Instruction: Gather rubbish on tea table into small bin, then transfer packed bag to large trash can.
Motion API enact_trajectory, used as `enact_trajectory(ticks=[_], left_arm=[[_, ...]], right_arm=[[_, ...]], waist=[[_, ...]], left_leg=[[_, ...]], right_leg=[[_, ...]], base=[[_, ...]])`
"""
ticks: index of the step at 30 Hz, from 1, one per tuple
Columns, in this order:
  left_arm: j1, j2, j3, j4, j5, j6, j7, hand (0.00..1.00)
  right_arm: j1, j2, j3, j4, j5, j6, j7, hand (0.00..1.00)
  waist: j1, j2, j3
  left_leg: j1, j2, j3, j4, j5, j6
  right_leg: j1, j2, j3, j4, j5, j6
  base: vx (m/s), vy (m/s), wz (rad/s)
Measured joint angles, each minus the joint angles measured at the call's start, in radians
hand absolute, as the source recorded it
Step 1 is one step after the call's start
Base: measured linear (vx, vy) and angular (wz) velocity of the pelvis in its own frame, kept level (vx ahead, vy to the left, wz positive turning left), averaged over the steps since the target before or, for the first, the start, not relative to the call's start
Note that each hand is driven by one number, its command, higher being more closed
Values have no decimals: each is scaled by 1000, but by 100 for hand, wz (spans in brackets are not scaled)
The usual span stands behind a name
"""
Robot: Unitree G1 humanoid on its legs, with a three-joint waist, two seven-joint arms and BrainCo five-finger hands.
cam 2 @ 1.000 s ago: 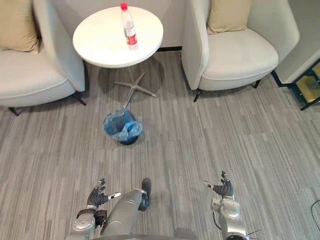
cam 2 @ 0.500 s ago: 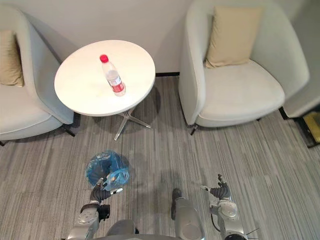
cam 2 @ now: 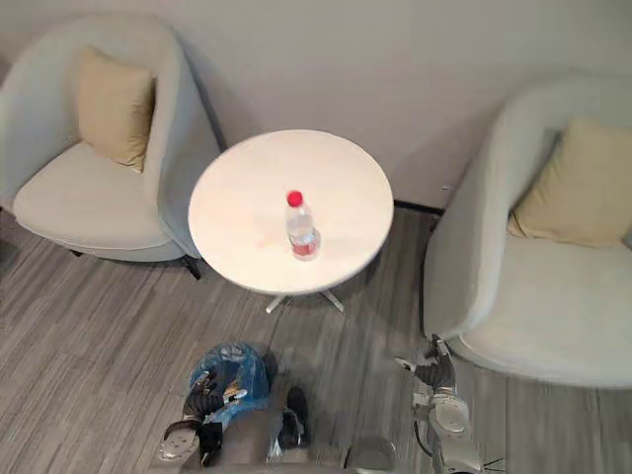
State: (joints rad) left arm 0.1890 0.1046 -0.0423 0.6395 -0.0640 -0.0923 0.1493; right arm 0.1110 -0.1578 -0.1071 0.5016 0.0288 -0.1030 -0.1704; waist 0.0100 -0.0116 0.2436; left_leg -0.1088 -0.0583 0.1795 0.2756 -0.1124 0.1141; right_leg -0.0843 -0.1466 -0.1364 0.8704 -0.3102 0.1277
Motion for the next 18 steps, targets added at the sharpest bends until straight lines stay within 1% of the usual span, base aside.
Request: enact_trajectory(ticks=[1,2,3,4,5,6,7,8,9,10,12,15,18], left_arm=[[-3,8,0,0,0,0,2,0],[-10,13,0,1,2,0,2,0],[-20,18,0,1,6,-2,3,0],[-37,18,-8,2,7,-6,2,0],[-44,19,-12,7,8,-8,2,0],[-45,26,-19,22,18,-15,2,0],[-42,29,-22,27,19,-15,1,0],[-32,18,-21,55,29,-14,-6,0],[-13,17,-28,56,37,-18,-16,0],[3,16,-34,58,38,-22,-18,0],[12,16,-35,62,39,-22,-19,0],[4,16,-54,65,39,-33,-21,0],[2,18,-66,68,39,-41,-20,0]], right_arm=[[0,-3,12,-45,-4,-5,0,0],[0,-7,20,-72,-5,-13,0,0],[-8,-15,30,-95,-9,-22,0,0],[-15,-22,33,-121,-33,-31,0,0],[-14,-24,33,-145,-43,-32,-1,0],[3,-24,37,-185,-54,-35,-1,0],[8,-24,42,-202,-66,-37,0,0],[-5,-40,66,-215,-93,-46,1,0],[-17,-51,91,-231,-115,-48,1,0],[-41,-58,117,-262,-127,-58,2,0],[-73,-66,129,-290,-158,-87,8,0],[-103,-104,161,-289,-160,-87,19,0],[-140,-125,205,-282,-171,-88,22,0]], waist=[[4,1,0],[2,3,-1],[0,7,-2],[-6,8,-2],[-10,5,-3],[-8,-8,-9],[-2,-20,-11],[11,-8,-18],[12,8,-29],[10,25,-32],[9,32,-33],[13,37,-31],[13,47,-31]], left_leg=[[23,0,-24,-4,-3,0],[37,-1,-50,-11,-2,-1],[41,-3,-87,-18,-1,-4],[43,-8,-144,-23,2,-14],[48,-17,-179,-23,0,-27],[60,-34,-207,-17,-13,-51],[68,-46,-210,-13,-22,-66],[75,-35,-223,-1,-35,-86],[66,-16,-226,5,-43,-98],[58,8,-235,1,-51,-111],[49,30,-253,-17,-49,-114],[70,43,-274,-40,-32,-140],[72,40,-291,-57,-17,-151]], right_leg=[[-42,18,25,-60,-21,-16],[-70,38,54,-135,-29,-20],[-101,64,109,-218,-32,-16],[-124,96,198,-331,-24,-9],[-125,102,239,-414,8,-13],[-116,78,255,-527,112,-23],[-115,60,249,-556,204,-23],[-104,56,227,-549,254,-33],[-89,69,213,-581,259,-42],[-75,85,190,-622,274,-61],[-69,100,154,-647,281,-68],[-31,104,108,-666,285,-76],[-11,99,86,-694,293,-87]], base=[[358,-4,77],[337,-32,79],[318,-74,120],[362,-117,133],[342,-166,151],[281,-169,108],[294,-225,95],[258,-223,54],[262,-238,43],[143,-131,23],[95,-159,42],[37,-120,40],[-40,-25,25]])
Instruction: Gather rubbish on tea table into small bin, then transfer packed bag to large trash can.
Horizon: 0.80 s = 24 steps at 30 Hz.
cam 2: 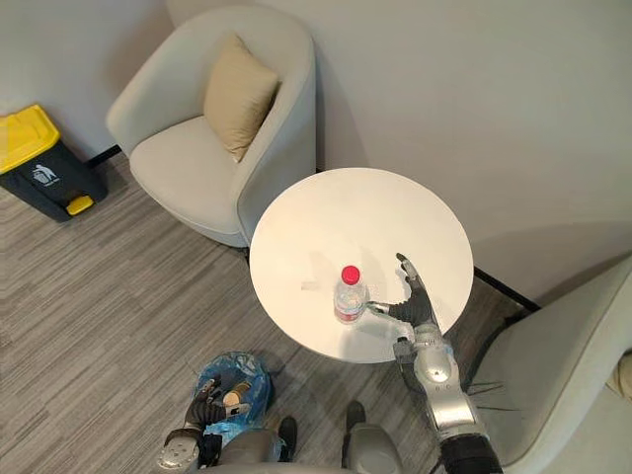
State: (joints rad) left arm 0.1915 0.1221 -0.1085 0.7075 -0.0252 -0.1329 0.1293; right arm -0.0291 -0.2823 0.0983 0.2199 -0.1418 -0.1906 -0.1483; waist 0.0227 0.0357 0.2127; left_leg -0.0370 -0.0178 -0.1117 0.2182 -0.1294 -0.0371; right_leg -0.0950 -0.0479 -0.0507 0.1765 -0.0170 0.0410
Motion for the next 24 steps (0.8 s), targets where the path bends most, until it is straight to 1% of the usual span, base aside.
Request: enact_trajectory(ticks=[2,5,9,12,13,15,17,19,20,21,22,23,24], left_arm=[[0,1,-2,1,0,-3,1,0],[-10,5,-20,16,-1,-4,1,0],[-17,5,-21,34,-1,-5,1,0],[-18,5,-29,37,-1,-6,2,0],[-18,5,-30,37,-1,-7,2,0],[-24,4,-44,40,-1,-8,3,0],[-37,0,-60,42,-1,-8,3,0],[-54,-4,-60,41,-3,-9,4,0],[-59,-4,-60,39,-3,-9,5,0],[-66,-3,-60,32,-5,-10,6,0],[-66,-4,-61,17,-7,-12,6,0],[-65,-4,-62,13,-12,-12,6,0],[-66,-4,-63,4,-16,-18,6,0]], right_arm=[[-6,0,11,17,-18,1,1,0],[-7,-2,34,54,-27,1,5,0],[-19,-12,63,87,-35,2,17,0],[-44,-19,79,124,-54,2,16,0],[-52,-19,79,134,-57,2,16,100],[-105,-18,81,192,-56,3,11,100],[-190,-17,81,266,-50,6,-8,100],[-303,-16,83,326,-13,13,-30,100],[-328,-17,83,335,-2,15,-34,100],[-380,-22,85,362,31,22,-45,100],[-433,-31,85,390,69,25,-49,100],[-447,-38,85,394,88,26,-51,100],[-471,-56,83,394,117,26,-58,100]], waist=[[2,2,1],[21,10,4],[17,25,10],[17,37,16],[16,39,17],[16,49,22],[17,70,39],[20,92,57],[22,96,66],[23,104,87],[28,109,103],[35,111,104],[49,113,108]], left_leg=[[-5,-3,-12,-11,13,-3],[-14,-2,-29,-46,33,-14],[-20,5,-40,-80,58,-20],[-22,14,-39,-89,63,-26],[-22,14,-39,-93,66,-27],[-28,16,-40,-107,76,-29],[-41,16,-44,-108,92,-34],[-61,15,-49,-107,107,-31],[-61,16,-51,-108,112,-29],[-63,16,-53,-110,124,-21],[-66,17,-55,-108,125,-21],[-71,18,-55,-107,125,-21],[-81,19,-55,-106,125,-21]], right_leg=[[2,-3,-13,-5,5,-6],[3,-5,-39,-22,14,-13],[1,-8,-70,-35,18,-13],[1,-8,-83,-39,15,-17],[0,-8,-84,-39,15,-17],[-11,-8,-87,-39,15,-18],[-22,-8,-92,-37,22,-13],[-50,-9,-99,-34,33,-29],[-52,-9,-101,-34,35,-31],[-53,-10,-108,-30,36,-32],[-57,-8,-110,-27,35,-33],[-62,-8,-110,-25,35,-33],[-72,-6,-109,-23,36,-34]], base=[[-95,-10,28],[-100,-23,25],[-82,-30,27],[-45,-20,11],[-18,-19,6],[-6,-16,4],[1,-8,5],[11,-4,8],[28,-14,14],[19,-16,12],[6,-18,10],[0,0,0],[12,-13,3]])
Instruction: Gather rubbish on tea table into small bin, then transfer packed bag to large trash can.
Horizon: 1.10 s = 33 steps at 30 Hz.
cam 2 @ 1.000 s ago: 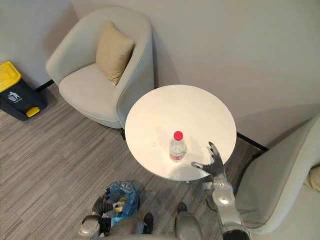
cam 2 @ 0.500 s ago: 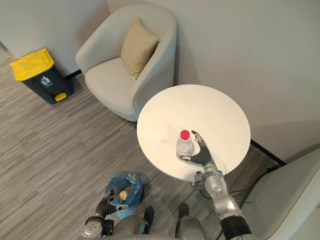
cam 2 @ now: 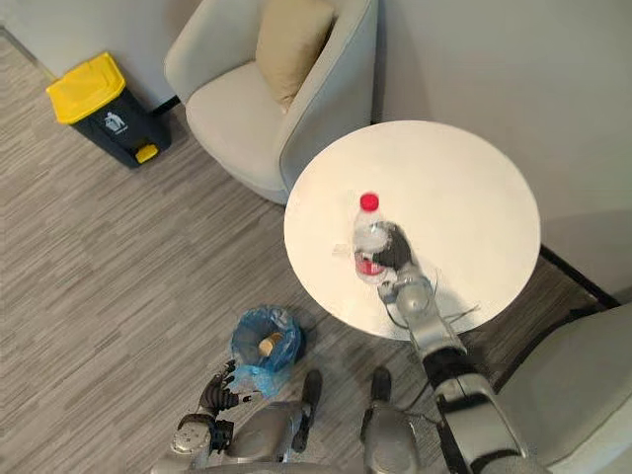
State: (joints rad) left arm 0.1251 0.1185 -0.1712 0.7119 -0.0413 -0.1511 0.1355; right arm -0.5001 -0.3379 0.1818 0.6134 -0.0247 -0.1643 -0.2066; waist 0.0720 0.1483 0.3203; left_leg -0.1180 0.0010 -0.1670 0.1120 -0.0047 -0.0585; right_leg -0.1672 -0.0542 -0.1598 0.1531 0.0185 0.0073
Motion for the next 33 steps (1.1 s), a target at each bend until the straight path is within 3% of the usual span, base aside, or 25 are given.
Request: enact_trajectory(ticks=[5,11,14,17,18,19,20,22,24,25,26,28,30,32,33], left_arm=[[3,-1,5,-18,-31,-11,0,0],[7,-6,28,-35,-31,-11,0,0],[10,-18,50,-35,-30,-11,0,0],[10,-34,49,-36,-31,-10,-1,0],[11,-46,48,-37,-31,-9,-1,0],[12,-53,49,-40,-31,-9,-1,0],[8,-57,51,-40,-30,-9,-1,0],[5,-66,53,-41,-27,-9,-2,0],[10,-66,53,-41,-24,-9,-1,0],[12,-66,53,-41,-24,-9,-1,0],[9,-59,54,-39,-21,-9,0,0],[24,-32,53,-35,-2,-8,0,0],[37,-26,53,-35,15,-7,1,0],[48,-23,56,-34,15,-7,0,0],[50,-18,55,-32,16,-6,0,0]], right_arm=[[-19,-18,-23,-44,101,-1,-13,100],[170,15,-69,-364,113,-21,-6,100],[299,53,-95,-481,99,-35,-4,100],[374,76,-113,-525,89,-60,-7,100],[386,88,-118,-525,80,-61,-9,100],[389,99,-122,-525,58,-62,-10,100],[388,106,-123,-525,48,-62,-10,100],[386,125,-102,-517,4,-61,-9,100],[384,126,-61,-513,-29,-61,-7,100],[384,125,-54,-511,-30,-61,-7,100],[381,130,-43,-495,-48,-61,-5,100],[382,170,-14,-445,-70,-57,-3,100],[382,177,6,-423,-77,-53,7,100],[382,175,26,-402,-103,-51,16,100],[383,175,34,-388,-105,-44,16,100]], waist=[[-1,-1,7],[-2,-9,19],[-8,-19,21],[-9,-28,22],[-9,-30,20],[-12,-35,14],[-14,-38,14],[-13,-61,7],[-30,-69,-1],[-34,-66,-11],[-29,-78,-18],[-25,-112,-38],[-24,-121,-43],[-26,-121,-43],[-28,-120,-41]], left_leg=[[-10,-3,-5,4,-2,3],[1,-2,-23,9,-7,10],[8,-15,-83,8,-3,6],[6,-30,-141,-25,48,16],[-5,-36,-94,-44,81,56],[-8,-26,54,-63,69,144],[-17,-13,138,-44,66,134],[-14,58,422,57,16,113],[35,109,554,78,-29,80],[49,116,564,68,-45,59],[63,100,564,41,-62,59],[59,77,540,64,-78,80],[37,71,528,137,-126,98],[16,66,525,228,-191,114],[7,56,517,276,-226,123]], right_leg=[[-7,-1,2,-1,0,0],[12,0,-14,5,-12,-4],[36,-16,-75,46,-51,-9],[35,-53,-167,102,-99,-15],[35,-74,-213,113,-106,-23],[35,-98,-269,104,-102,-29],[35,-111,-295,105,-102,-30],[44,-168,-369,123,-105,-26],[79,-209,-427,130,-109,-7],[83,-214,-436,133,-115,5],[91,-226,-440,134,-109,28],[123,-227,-438,95,-79,63],[136,-243,-437,104,-69,81],[126,-283,-424,176,-88,105],[105,-314,-388,249,-107,98]], base=[[6,10,0],[-11,5,8],[-11,-21,57],[-16,-29,105],[-55,17,111],[-68,36,129],[-69,83,131],[-41,89,122],[-36,147,99],[-35,228,74],[-22,201,38],[9,208,35],[27,217,24],[0,257,7],[-5,195,5]])
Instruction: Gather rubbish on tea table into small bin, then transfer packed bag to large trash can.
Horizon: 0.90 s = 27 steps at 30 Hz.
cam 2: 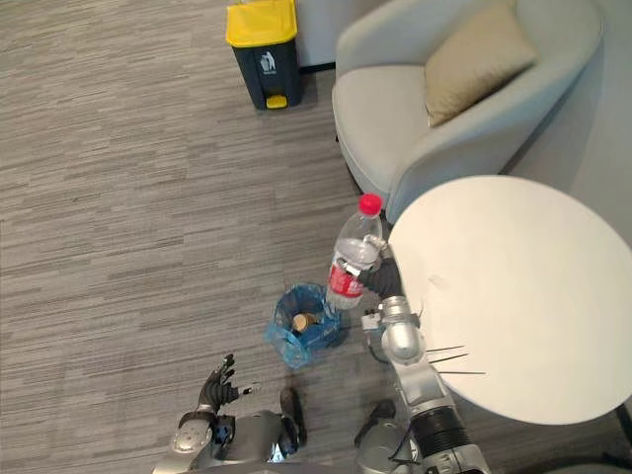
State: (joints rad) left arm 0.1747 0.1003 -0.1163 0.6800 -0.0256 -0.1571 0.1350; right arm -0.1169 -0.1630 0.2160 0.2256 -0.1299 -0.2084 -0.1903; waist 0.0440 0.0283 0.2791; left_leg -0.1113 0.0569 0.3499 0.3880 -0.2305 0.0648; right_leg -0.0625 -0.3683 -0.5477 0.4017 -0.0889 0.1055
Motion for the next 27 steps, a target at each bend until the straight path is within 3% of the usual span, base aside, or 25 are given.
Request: enact_trajectory(ticks=[1,2,4,7,9,10,14,16,20,22,25,27], left_arm=[[0,2,-1,0,2,0,1,0],[-3,13,-2,2,12,0,1,0],[-14,27,-2,19,21,-1,5,0],[-57,54,2,40,20,-4,25,0],[-94,72,12,42,20,-8,26,0],[-134,70,14,59,16,-8,46,0],[-196,51,24,70,-17,-11,81,0],[-232,30,64,56,-91,-34,101,0],[-347,-17,140,-6,-175,-56,134,0],[-426,-21,177,-77,-206,-79,151,0],[-463,-28,213,-169,-254,-109,166,0],[-474,-25,230,-220,-277,-103,175,0]], right_arm=[[0,0,1,4,-2,2,0,100],[1,-2,2,5,-11,2,0,100],[0,-11,9,5,-21,2,0,100],[-3,-52,40,3,-41,1,2,100],[-22,-73,39,-6,-44,-2,-2,100],[-65,-100,40,21,-61,-1,-4,100],[-194,-112,29,116,-80,3,-49,100],[-266,-107,23,124,-79,20,-108,100],[-419,-100,-16,102,-85,40,-191,100],[-528,-108,-51,96,-89,61,-246,100],[-605,-135,-81,95,-89,92,-295,100],[-630,-146,-89,99,-88,112,-311,100]], waist=[[-2,1,1],[-19,10,10],[-36,21,28],[-40,17,66],[-66,12,98],[-71,35,115],[-28,50,166],[-27,55,172],[-20,60,223],[0,61,259],[28,60,267],[32,61,268]], left_leg=[[-7,-9,-11,19,-12,10],[-31,-21,-50,54,-33,24],[-56,-23,-92,74,-43,18],[-144,-58,-174,121,-38,8],[-266,-77,-216,251,-42,2],[-371,-62,-240,328,-48,-9],[-510,-36,-263,375,-57,-28],[-647,-12,-258,435,-71,-50],[-885,38,-232,573,-93,-54],[-1051,58,-233,666,-99,-52],[-1223,71,-246,772,-110,-48],[-1288,78,-258,820,-111,-47]], right_leg=[[-27,-15,42,55,-10,-17],[-119,-2,197,198,-58,-46],[-176,69,337,227,-113,-18],[-300,169,475,156,-123,-6],[-368,172,483,193,-82,-18],[-443,170,453,259,-92,-23],[-584,185,432,333,-108,-55],[-721,193,432,401,-120,-72],[-963,203,443,534,-141,-85],[-1134,208,450,628,-150,-98],[-1306,206,454,739,-165,-116],[-1364,203,446,787,-177,-119]], base=[[-21,226,36],[-21,128,53],[-21,30,69],[-25,-56,104],[-29,-155,156],[-65,-155,97],[-68,-145,26],[-141,-109,0],[-171,-92,-7],[-151,-82,-4],[-105,-71,6],[-74,-33,10]])
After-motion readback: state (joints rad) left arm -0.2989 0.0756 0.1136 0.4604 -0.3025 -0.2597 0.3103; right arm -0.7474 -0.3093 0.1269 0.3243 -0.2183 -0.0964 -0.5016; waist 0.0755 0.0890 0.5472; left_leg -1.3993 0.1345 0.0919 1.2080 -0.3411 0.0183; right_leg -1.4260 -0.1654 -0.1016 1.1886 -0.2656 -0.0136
